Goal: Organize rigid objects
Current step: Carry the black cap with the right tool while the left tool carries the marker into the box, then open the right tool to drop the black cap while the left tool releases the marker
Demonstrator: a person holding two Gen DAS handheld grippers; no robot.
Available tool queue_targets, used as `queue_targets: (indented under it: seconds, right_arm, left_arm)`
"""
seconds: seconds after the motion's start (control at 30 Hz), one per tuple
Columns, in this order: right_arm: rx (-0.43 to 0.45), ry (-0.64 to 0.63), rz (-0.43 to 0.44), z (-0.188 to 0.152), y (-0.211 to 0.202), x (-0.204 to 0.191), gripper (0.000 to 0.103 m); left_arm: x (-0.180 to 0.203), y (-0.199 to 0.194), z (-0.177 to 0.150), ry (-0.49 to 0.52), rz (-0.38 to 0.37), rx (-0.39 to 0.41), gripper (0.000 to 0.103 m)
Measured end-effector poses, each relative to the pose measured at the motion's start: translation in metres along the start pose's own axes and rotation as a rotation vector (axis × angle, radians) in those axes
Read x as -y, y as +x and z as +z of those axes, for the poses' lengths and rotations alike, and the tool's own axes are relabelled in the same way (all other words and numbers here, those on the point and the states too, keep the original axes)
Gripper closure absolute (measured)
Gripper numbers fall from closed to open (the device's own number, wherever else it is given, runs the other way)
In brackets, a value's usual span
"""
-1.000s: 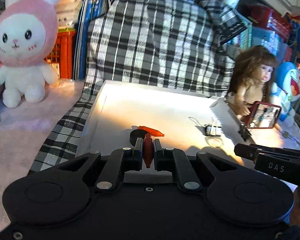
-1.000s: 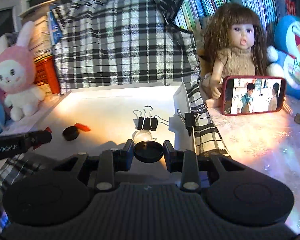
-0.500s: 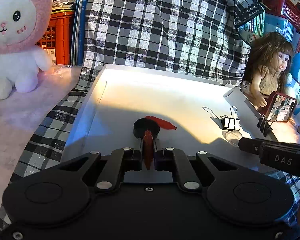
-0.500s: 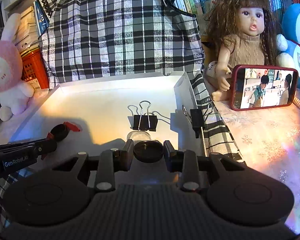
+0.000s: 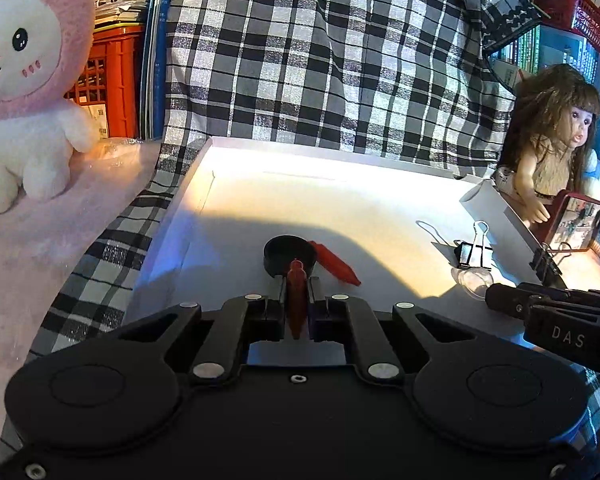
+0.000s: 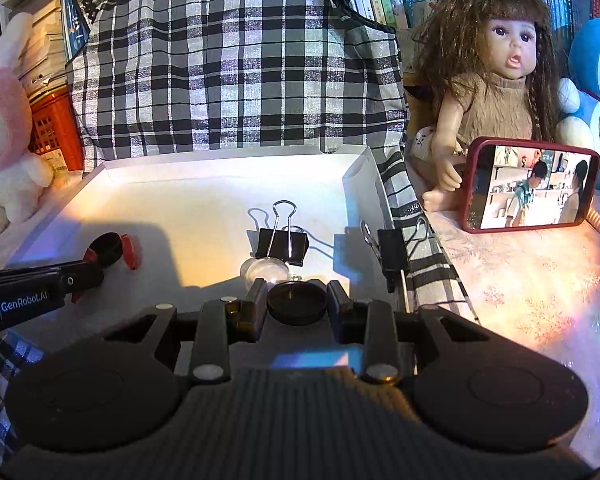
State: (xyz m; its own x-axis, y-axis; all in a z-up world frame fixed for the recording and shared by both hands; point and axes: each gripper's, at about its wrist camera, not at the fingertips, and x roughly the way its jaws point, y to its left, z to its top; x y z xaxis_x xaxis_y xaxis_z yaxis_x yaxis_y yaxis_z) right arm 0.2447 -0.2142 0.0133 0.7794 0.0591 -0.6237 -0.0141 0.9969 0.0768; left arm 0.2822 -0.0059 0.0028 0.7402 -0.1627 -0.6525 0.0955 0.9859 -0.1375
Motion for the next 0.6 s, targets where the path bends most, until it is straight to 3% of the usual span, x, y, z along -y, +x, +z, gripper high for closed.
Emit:
queue_targets:
  seconds: [0.6]
  right_arm:
    - [0.007,-0.035,-0.033,0.006,0.013,-0.004,0.066]
  left_arm:
    - [0.002,0.014,0.007,0.015,0.022,0.021,0.092]
